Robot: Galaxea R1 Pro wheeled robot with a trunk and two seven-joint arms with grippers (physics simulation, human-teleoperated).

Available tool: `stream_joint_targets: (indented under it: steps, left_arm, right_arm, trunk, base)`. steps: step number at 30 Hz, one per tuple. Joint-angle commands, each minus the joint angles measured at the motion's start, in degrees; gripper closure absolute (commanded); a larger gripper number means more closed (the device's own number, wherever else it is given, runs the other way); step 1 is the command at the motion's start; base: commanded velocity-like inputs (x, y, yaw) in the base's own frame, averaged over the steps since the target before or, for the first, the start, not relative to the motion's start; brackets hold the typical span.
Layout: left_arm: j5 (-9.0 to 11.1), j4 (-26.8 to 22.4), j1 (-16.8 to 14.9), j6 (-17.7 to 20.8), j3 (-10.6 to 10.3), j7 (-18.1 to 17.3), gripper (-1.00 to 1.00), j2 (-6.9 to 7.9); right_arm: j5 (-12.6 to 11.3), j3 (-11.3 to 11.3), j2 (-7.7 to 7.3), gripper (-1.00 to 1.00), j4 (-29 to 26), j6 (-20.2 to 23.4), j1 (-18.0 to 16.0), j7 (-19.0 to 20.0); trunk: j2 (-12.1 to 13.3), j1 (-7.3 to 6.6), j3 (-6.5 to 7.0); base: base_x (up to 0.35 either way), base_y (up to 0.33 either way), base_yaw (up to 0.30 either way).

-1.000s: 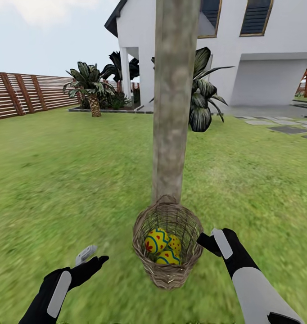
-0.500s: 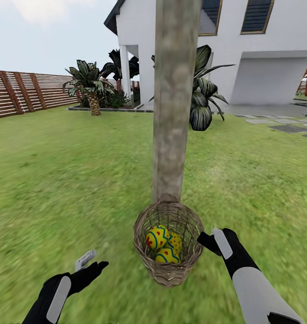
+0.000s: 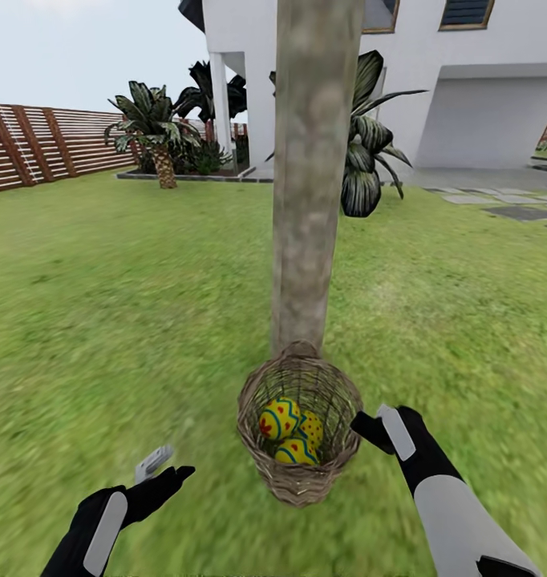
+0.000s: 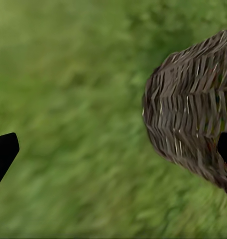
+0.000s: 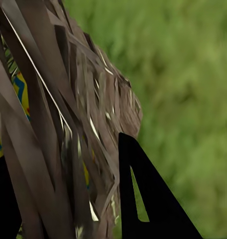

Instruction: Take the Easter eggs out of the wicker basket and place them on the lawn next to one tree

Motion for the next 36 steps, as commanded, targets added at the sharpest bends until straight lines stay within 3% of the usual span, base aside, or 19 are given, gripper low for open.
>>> stream_joint_targets:
  steps: [1,5,6,14,26,29,32,36]
  left_arm:
    - [-0.09,-0.03,-0.05,0.35,0.21,-0.29,-1.0,-0.05]
    - [-0.09,-0.24,-0.04,0.34,0.19,-0.36,-1.0,-0.04]
    - [-0.09,-0.27,-0.05,0.33,0.1,-0.37,-1.0,-0.25]
    - [-0.19,-0.06,-0.03,0.27,0.2,-0.32,-1.0,0.02]
    - [-0.35,0.32,0.06,-0.23,0.29,-0.1,-1.0,0.21]
    - [-0.35,0.32,0.28,-0.25,0.29,0.05,-1.0,0.21]
    - [-0.37,0.37,0.67,-0.26,0.36,0.07,-1.0,0.21]
    - [-0.41,0.39,0.76,-0.26,0.37,0.09,-1.0,0.21]
  right_arm:
    - [0.43,-0.16,0.08,1.0,0.09,0.35,0.02,-0.51]
    - [0.43,-0.16,0.04,1.0,0.09,0.32,0.02,-0.51]
    - [0.43,-0.16,0.07,-1.0,0.09,0.3,0.02,-0.55]
    - [0.43,-0.16,0.05,-1.0,-0.05,0.27,0.02,-0.51]
    - [0.43,0.0,0.06,-1.0,-0.93,0.27,0.09,-0.43]
    - [0.43,1.56,0.03,-1.0,-3.47,0.41,0.4,-0.53]
    - [0.36,6.11,-0.19,-1.0,-10.92,0.99,1.1,-0.58]
    - [0.38,7.06,-0.24,-1.0,-12.44,1.08,1.4,-0.59]
  trunk:
    - [-0.03,0.03,-0.29]
    - [-0.06,0.08,-0.73]
    - [-0.06,0.08,-0.73]
    - [-0.06,0.08,-0.73]
    - [0.1,-0.23,1.92]
    - [0.14,-0.31,2.59]
    - [0.19,-0.39,3.25]
    - [0.24,-0.49,4.14]
  base:
    - [0.0,0.0,0.0]
    - [0.0,0.0,0.0]
    - [0.0,0.0,0.0]
    - [0.0,0.0,0.0]
    - [0.0,0.0,0.0]
    - [0.0,0.0,0.0]
    - [0.0,0.0,0.0]
    - [0.0,0.0,0.0]
